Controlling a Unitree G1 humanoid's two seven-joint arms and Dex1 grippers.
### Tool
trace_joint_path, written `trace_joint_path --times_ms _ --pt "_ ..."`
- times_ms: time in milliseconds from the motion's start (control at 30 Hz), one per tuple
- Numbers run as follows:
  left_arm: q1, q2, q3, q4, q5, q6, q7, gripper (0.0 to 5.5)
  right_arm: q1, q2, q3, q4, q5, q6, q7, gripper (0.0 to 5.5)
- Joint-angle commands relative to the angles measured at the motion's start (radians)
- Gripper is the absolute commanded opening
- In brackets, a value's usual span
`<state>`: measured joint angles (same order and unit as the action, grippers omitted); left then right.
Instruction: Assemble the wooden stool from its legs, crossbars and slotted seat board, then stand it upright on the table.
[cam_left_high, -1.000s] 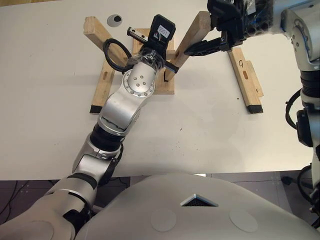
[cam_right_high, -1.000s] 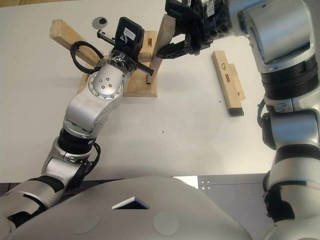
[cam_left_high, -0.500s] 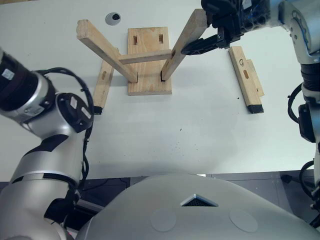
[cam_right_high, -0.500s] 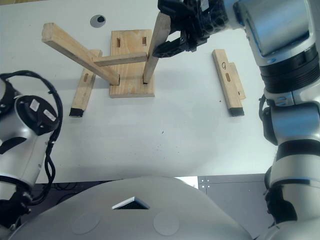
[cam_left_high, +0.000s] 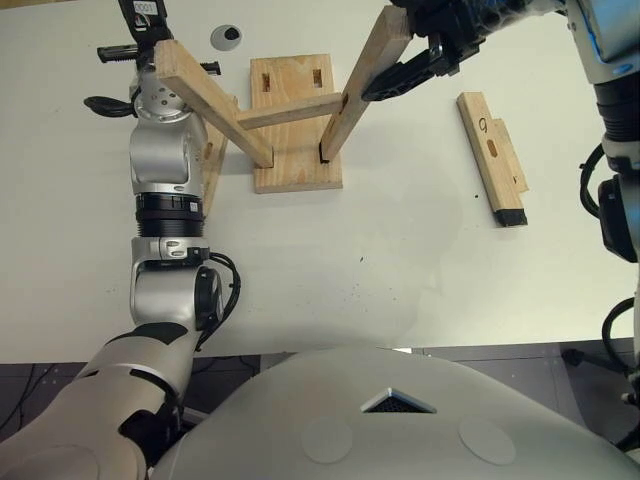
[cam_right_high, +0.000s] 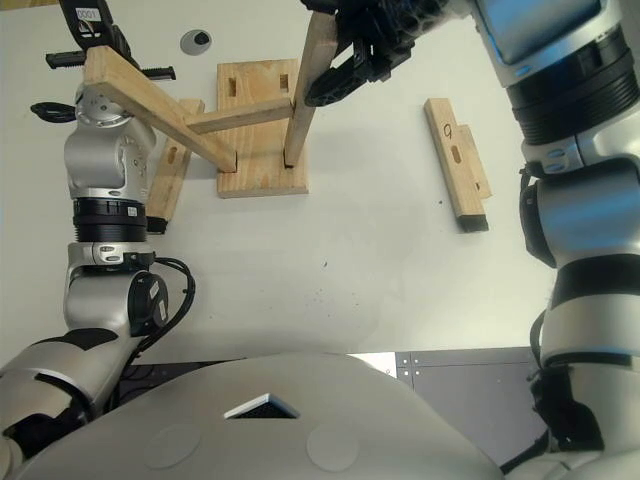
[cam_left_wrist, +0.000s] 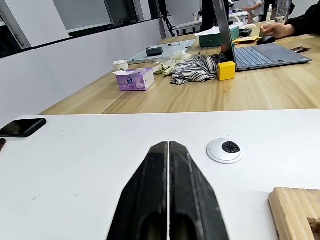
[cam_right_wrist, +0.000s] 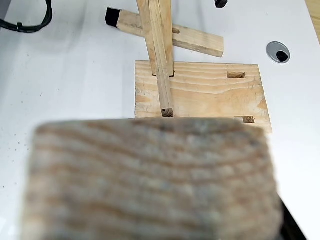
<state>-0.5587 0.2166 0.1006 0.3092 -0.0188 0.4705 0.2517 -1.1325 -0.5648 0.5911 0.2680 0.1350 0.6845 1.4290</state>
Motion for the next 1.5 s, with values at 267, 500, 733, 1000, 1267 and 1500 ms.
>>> trace_joint_path --times_ms 267,500,733,1000,1267,1500 --pt "-0.033 -0.130 -0.090 0.001 0.038 -0.040 -0.022 0.00 0.024 0.246 0.132 0.203 -0.038 -0.006 0.081 2.03" --pt "-0.020 -0.150 -0.089 0.008 0.053 -0.041 -0.036 0.00 0.002 0.351 0.112 0.264 -0.058 -0.037 0.090 2.03" --pt "-0.001 -0.109 0.010 -0.070 0.030 -0.098 0.001 0.00 0.159 0.291 0.102 -0.115 -0.023 0.091 0.011 2.03" --pt "-0.015 0.012 0.160 -0.179 0.038 -0.152 0.048 0.00 0.179 0.303 0.050 -0.114 -0.052 0.155 -0.127 2.03" --pt "-0.202 0.078 0.162 -0.559 -0.001 -0.028 -0.009 0.00 0.172 0.329 0.036 -0.090 -0.047 0.178 -0.184 2.03" --pt "-0.133 0.089 0.102 -0.551 0.009 0.103 -0.088 0.00 0.094 0.342 -0.023 -0.030 -0.030 0.154 -0.220 2.03"
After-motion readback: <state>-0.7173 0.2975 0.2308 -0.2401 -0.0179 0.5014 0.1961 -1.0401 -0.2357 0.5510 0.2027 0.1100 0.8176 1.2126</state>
